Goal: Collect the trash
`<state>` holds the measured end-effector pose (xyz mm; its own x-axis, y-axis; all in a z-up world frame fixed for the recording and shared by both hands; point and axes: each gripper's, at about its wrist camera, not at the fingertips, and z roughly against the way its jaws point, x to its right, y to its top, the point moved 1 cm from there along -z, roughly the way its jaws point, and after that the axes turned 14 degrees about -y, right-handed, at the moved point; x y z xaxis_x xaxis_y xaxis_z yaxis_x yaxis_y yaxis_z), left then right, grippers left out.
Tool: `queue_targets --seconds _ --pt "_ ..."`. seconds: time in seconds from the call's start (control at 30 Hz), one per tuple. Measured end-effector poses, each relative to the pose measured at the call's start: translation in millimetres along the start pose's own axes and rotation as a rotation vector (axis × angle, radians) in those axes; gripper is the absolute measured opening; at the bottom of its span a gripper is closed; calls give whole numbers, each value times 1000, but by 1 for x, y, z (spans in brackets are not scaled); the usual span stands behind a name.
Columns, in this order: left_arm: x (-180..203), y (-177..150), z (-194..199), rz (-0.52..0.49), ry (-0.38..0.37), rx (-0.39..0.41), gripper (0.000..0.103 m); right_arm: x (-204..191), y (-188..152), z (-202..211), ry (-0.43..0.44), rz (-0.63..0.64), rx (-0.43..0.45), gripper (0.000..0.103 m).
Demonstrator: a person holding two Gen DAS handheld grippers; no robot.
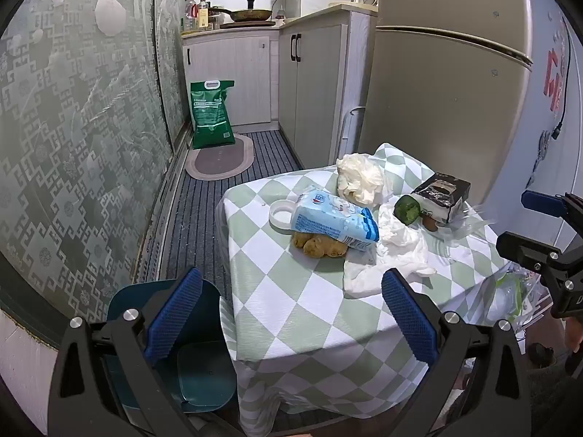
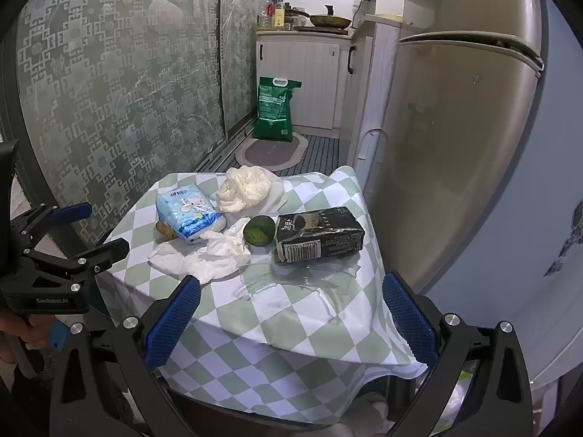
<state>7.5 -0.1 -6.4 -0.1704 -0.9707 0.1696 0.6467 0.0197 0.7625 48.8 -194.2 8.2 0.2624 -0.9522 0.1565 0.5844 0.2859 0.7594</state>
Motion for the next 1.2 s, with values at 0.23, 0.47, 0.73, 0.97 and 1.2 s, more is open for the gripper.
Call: queue_targets --seconds 0.23,0.47,0.73,0.97,1.2 --pt "0 0 0 -1 0 1 101 -1 1 1 -4 3 -1 100" --pt "0 0 0 0 -1 1 101 0 1 1 -7 3 2 100" --pt "0 0 0 -1 1 3 101 1 2 1 -6 5 5 100" --pt "1 1 1 -3 2 5 101 1 2 1 -7 6 7 100" --pt "1 3 1 -4 2 6 101 1 2 2 -7 4 8 100"
